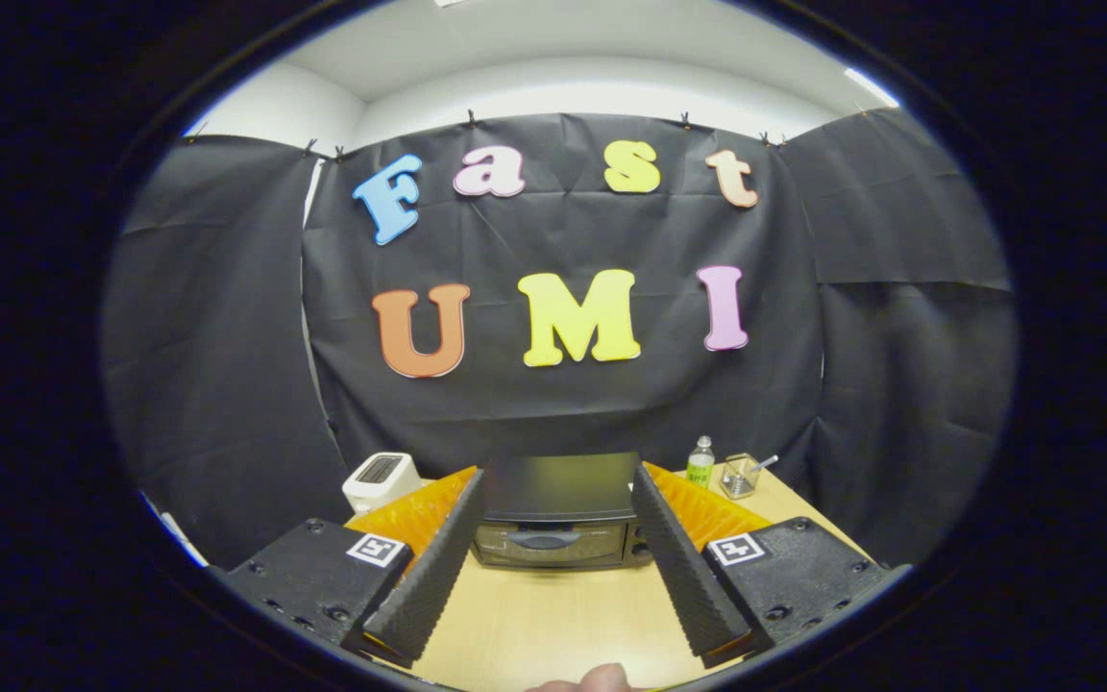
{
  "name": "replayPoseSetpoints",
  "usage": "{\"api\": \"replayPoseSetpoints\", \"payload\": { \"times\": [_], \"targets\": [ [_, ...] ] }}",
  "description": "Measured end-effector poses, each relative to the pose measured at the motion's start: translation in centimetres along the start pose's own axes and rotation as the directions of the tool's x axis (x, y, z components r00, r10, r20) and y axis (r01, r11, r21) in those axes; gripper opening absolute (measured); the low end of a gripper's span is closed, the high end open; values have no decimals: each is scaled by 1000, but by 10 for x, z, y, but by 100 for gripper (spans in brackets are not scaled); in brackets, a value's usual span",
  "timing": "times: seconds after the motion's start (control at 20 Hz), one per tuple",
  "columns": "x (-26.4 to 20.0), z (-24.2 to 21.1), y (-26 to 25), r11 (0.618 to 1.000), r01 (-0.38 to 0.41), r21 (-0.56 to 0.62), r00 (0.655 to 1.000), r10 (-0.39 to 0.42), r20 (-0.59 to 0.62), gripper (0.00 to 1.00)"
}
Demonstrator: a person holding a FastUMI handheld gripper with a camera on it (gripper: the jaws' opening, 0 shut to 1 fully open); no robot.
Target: Open the toaster oven, put the food inside, and close the toaster oven door.
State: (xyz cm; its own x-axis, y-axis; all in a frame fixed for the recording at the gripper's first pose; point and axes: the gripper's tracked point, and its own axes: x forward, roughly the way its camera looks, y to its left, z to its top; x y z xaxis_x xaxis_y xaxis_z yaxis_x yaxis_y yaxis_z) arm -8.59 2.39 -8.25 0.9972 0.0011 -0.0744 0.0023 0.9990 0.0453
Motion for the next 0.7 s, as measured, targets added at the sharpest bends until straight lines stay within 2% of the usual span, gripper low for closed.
{"api": "replayPoseSetpoints", "payload": {
  "times": [0.25,0.7],
  "targets": [
    [-31,-8,1,999,-22,41,1000,22,3,100],
    [-29,-15,-1,999,-45,23,999,45,1,100]
  ]
}}
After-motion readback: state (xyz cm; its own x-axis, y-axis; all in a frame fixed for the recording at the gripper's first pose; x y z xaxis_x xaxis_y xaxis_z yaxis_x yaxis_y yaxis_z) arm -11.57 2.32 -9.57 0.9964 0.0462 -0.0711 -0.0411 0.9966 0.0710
